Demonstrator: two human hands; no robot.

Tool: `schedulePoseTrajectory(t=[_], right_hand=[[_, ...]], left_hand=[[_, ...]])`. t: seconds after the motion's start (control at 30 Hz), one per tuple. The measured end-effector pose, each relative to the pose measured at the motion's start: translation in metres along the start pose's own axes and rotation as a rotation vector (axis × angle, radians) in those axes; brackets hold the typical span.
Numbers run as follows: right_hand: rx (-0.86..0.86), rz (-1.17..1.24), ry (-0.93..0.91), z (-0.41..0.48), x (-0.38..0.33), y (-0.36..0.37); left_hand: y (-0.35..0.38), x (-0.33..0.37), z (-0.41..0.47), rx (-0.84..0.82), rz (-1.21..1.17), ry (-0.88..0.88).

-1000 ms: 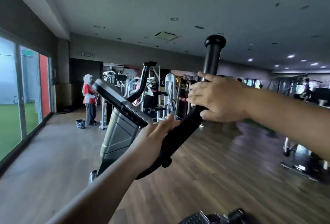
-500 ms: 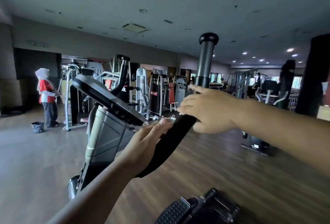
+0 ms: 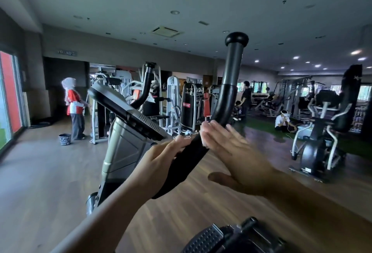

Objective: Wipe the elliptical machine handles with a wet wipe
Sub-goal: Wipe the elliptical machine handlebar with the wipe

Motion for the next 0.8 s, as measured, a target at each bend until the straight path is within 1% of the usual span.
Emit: schedulePoseTrajectory(t=[0.03, 0.13, 0.17, 0.27, 0.3, 0.33, 0.4, 0.43, 0.53, 0.57, 0.67, 0.7, 0.73, 0.8], right_hand=[[0.014, -0.008, 0.003, 0.001, 0.005, -0.001], [-0.015, 0.015, 0.143, 0.003, 0.032, -0.011], [-0.028, 0.033, 0.13, 0.003, 0.025, -0.009], [-0.036, 0.059, -0.03, -0.004, -0.018, 0.002], [-0.034, 0.049, -0.035, -0.005, -0.016, 0.003], [-0.044, 0.032, 0.008, -0.004, -0.004, 0.0], [-0.098, -0.006, 0.155, 0.001, 0.021, -0.01], [-0.127, -0.012, 0.169, 0.002, 0.02, -0.012], [-0.165, -0.017, -0.008, 0.006, -0.025, -0.011], [-0.187, -0.037, -0.032, 0.009, -0.026, -0.015], [-0.262, -0.103, 0.085, 0.025, 0.015, -0.036], [-0.29, -0.117, 0.094, 0.03, 0.019, -0.04], [-0.326, -0.105, 0.059, 0.036, 0.012, -0.04], [-0.408, -0.074, -0.078, 0.042, -0.015, -0.039]], left_hand=[[0.0, 0.0, -0.001, 0.006, -0.014, -0.004], [0.0, -0.001, -0.004, 0.022, -0.03, -0.011], [0.0, 0.0, -0.004, 0.032, -0.04, -0.002], [-0.001, 0.0, -0.006, 0.051, -0.074, -0.003], [-0.002, -0.002, -0.005, 0.043, -0.075, -0.005], [-0.004, -0.004, -0.004, 0.029, -0.06, -0.011], [-0.007, -0.006, -0.003, 0.005, -0.016, -0.017], [-0.008, -0.006, -0.002, 0.001, -0.015, -0.021], [-0.011, -0.006, -0.002, -0.021, -0.047, -0.039], [-0.012, -0.008, -0.002, -0.031, -0.05, -0.048], [-0.021, -0.016, -0.004, -0.048, -0.01, -0.075], [-0.023, -0.017, -0.005, -0.057, -0.003, -0.079], [-0.024, -0.017, -0.006, -0.062, -0.002, -0.075], [-0.027, -0.015, -0.006, -0.051, -0.042, -0.061]])
Point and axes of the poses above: each hand's wrist, its own z-axis towards the middle knuckle, its own y-axis out of the palm, x = y × z, the point moved 9 cm from there along z, towards the middle knuckle, and after that the axes turned 11 degrees about -z, right-handed, at the moved point
